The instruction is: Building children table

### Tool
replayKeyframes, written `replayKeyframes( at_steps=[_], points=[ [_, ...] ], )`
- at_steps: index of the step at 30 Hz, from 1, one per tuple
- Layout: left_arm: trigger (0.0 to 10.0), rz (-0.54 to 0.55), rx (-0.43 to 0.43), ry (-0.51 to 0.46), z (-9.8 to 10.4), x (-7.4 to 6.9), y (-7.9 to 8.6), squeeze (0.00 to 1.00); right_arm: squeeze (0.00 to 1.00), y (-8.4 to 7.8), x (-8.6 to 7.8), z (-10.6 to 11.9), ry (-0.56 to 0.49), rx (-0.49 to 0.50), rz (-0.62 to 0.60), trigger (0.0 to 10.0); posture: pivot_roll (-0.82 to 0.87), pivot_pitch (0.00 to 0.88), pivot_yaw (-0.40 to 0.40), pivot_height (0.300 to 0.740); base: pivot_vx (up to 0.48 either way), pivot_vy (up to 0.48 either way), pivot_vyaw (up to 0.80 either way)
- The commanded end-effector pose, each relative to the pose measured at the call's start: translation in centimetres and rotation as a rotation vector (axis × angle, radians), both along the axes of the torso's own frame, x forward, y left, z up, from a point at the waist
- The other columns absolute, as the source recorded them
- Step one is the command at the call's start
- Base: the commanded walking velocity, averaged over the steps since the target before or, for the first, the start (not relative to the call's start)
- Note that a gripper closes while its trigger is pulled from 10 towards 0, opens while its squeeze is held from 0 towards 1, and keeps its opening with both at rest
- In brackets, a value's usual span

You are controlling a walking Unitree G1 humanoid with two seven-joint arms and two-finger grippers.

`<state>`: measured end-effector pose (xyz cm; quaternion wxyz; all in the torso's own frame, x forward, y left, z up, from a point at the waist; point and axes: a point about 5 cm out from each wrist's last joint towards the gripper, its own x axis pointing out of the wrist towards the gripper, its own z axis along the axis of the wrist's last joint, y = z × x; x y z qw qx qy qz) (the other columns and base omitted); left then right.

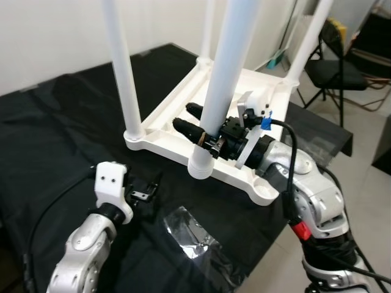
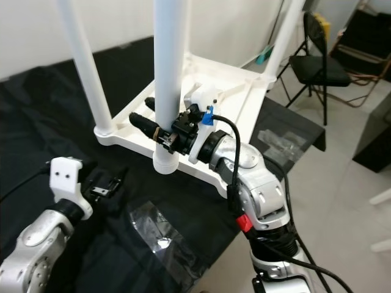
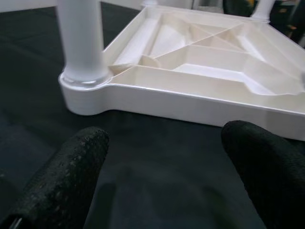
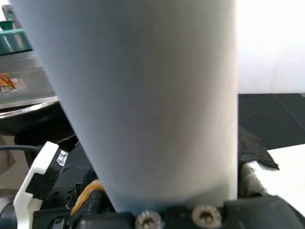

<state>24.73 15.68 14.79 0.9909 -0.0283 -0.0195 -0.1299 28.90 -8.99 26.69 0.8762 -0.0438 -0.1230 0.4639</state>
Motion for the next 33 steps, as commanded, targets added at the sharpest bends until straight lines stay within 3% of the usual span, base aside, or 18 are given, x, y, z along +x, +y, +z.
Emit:
replayKeyframes(
  at_steps=[1,19,29,33],
  points=[
    [10.0,-0.013,0.004,0.024,-0.44,-0.29,-0.04,0.00,0.00,0.12,-0.07,-0.14,0.008,-0.008,0.009,10.0,-0.05,0.134,-0.034,0.740,0.000,0.000,0.00],
    [10.0,-0.005,0.032,0.007,-0.23,-0.43,0.11,0.00,0.00,-0.07,0.10,-0.22,0.014,-0.024,0.000,10.0,-0.04,0.138,-0.032,0.740,0.000,0.000,0.00],
    [10.0,-0.018,0.025,-0.005,-0.10,-0.49,-0.15,0.00,0.00,-0.03,0.07,-0.18,0.014,-0.025,0.003,10.0,-0.05,0.136,-0.031,0.740,0.000,-0.464,0.00],
    [10.0,0.009,0.003,-0.006,-0.05,-0.34,0.02,0.00,0.00,-0.02,0.03,-0.19,0.014,-0.029,0.007,10.0,-0.05,0.133,-0.030,0.740,0.000,0.000,0.00]
  ],
)
